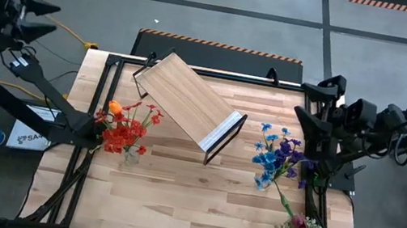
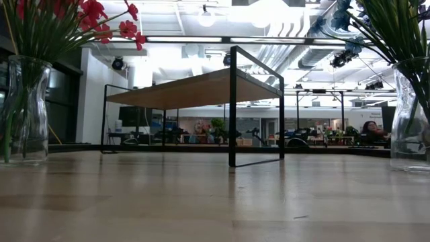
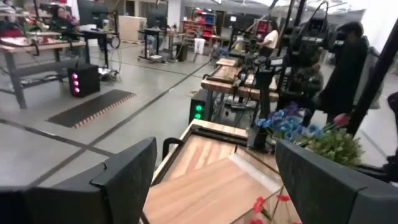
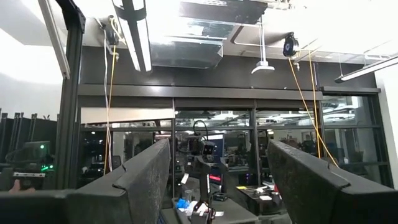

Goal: Pick and place flowers into a vace then onto a shelf
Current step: Put the left transparent vase on the shelf

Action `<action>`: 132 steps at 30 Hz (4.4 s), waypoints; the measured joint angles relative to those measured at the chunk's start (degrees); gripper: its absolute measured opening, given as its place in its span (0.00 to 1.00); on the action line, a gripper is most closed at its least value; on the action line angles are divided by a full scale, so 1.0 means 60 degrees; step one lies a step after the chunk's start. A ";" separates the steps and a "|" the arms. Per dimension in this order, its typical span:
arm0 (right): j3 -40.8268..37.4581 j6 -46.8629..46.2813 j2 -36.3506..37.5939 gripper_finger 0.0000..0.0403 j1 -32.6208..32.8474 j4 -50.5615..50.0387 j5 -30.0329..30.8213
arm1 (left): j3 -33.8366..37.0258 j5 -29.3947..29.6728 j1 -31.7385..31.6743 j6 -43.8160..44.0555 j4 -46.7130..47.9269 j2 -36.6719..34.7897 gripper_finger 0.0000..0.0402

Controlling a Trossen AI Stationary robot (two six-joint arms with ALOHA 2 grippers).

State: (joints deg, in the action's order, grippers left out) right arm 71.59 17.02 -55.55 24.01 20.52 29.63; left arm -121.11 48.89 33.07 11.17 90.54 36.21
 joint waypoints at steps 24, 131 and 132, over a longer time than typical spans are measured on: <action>0.0000 0.0018 0.0001 0.65 -0.0007 0.0013 0.0393 | 0.6993 0.0517 -0.0009 0.2959 -0.0086 -0.4601 0.89; -0.0004 -0.0400 -0.0560 0.65 -0.0007 0.0053 0.1643 | 0.8668 -0.5429 -0.5026 0.1441 -0.1009 -0.5949 0.89; -0.0004 -0.0456 -0.0560 0.65 -0.0007 0.0052 0.1643 | 0.8728 -0.5635 -0.4949 0.1183 -0.1397 -0.5949 0.89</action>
State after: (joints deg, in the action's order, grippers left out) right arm 71.57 14.28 -58.92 23.97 20.84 39.48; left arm -68.75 15.08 3.37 18.27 82.16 0.51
